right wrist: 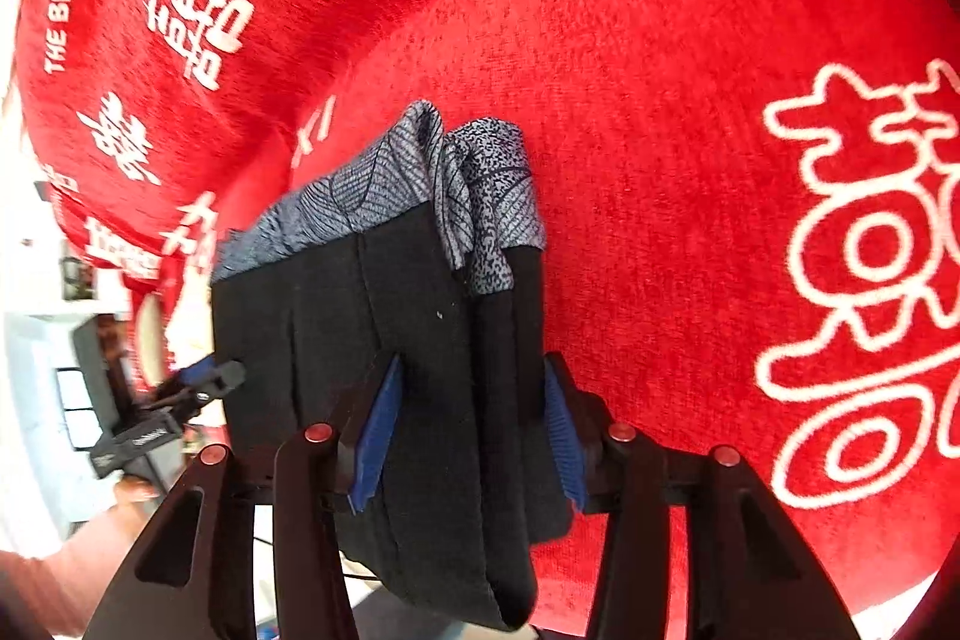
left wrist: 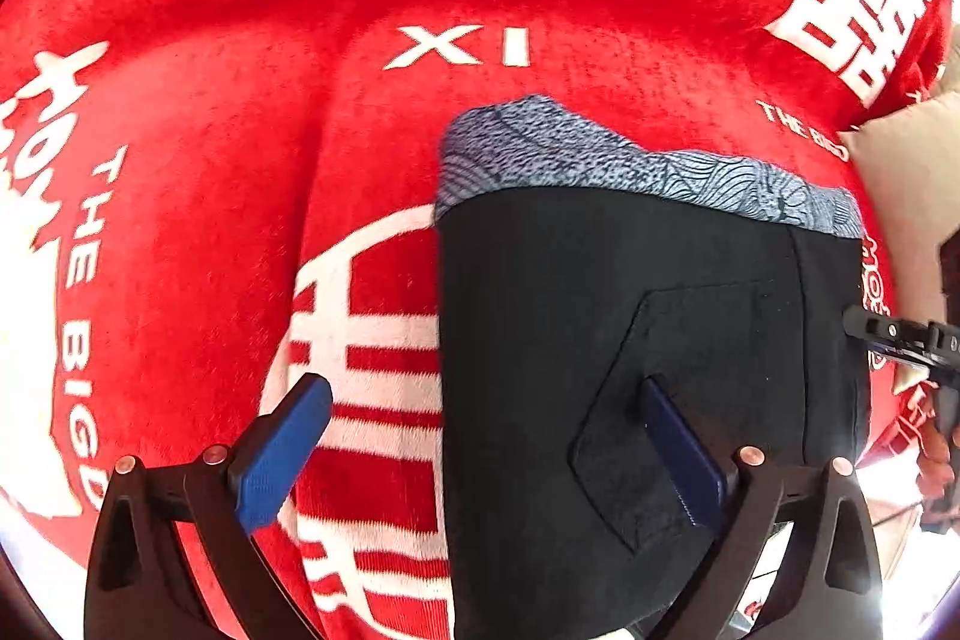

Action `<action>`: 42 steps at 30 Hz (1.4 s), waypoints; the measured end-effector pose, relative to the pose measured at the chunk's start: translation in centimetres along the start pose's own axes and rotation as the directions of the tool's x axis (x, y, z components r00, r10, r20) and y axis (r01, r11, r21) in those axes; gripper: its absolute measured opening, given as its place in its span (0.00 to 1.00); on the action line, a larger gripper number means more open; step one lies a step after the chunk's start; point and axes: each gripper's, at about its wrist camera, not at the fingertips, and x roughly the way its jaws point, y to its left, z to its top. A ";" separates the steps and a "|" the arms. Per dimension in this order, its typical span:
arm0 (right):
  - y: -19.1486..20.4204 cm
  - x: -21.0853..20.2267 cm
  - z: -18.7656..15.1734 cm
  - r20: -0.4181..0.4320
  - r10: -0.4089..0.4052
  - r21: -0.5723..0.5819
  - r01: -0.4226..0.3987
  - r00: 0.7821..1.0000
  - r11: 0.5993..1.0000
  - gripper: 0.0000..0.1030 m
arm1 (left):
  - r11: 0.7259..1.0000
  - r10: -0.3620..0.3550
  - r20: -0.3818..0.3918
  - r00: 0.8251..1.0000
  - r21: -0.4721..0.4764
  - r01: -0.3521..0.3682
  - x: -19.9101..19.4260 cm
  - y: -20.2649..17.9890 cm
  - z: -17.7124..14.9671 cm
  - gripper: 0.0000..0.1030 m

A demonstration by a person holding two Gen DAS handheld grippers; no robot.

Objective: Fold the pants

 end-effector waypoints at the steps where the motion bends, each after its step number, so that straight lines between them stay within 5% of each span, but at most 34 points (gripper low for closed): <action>1: 0.4 -0.3 -0.2 0.002 -0.041 -0.008 0.041 0.999 0.999 0.53 | 1.000 0.023 -0.002 1.000 -0.004 -0.023 -0.1 -0.1 -0.1 0.99; 7: 2.0 -1.9 -1.5 -0.004 -0.266 -0.018 0.266 0.964 0.964 0.63 | 0.988 0.155 -0.019 0.988 0.020 -0.155 -1.1 -1.2 -0.9 0.99; 11: 3.2 -3.3 -2.7 -0.022 -0.333 -0.029 0.333 0.943 0.943 0.75 | 0.981 0.196 -0.055 0.979 0.016 -0.196 -2.5 -1.5 -1.6 0.99; 17: 6.4 -4.8 -4.6 -0.024 -0.374 -0.053 0.372 0.927 0.927 0.82 | 0.978 0.209 -0.054 0.976 0.015 -0.208 -5.2 -2.6 -2.9 0.99; 22: 8.6 -5.9 -5.8 -0.013 -0.384 -0.055 0.383 0.923 0.922 0.99 | 0.975 0.220 -0.048 0.974 0.022 -0.219 -7.4 -3.7 -3.6 0.99; 42: 13.3 -7.6 -7.8 -0.026 -0.478 -0.060 0.476 0.878 0.878 1.00 | 0.966 0.242 -0.116 0.963 0.118 -0.229 -10.4 -6.8 -5.0 0.99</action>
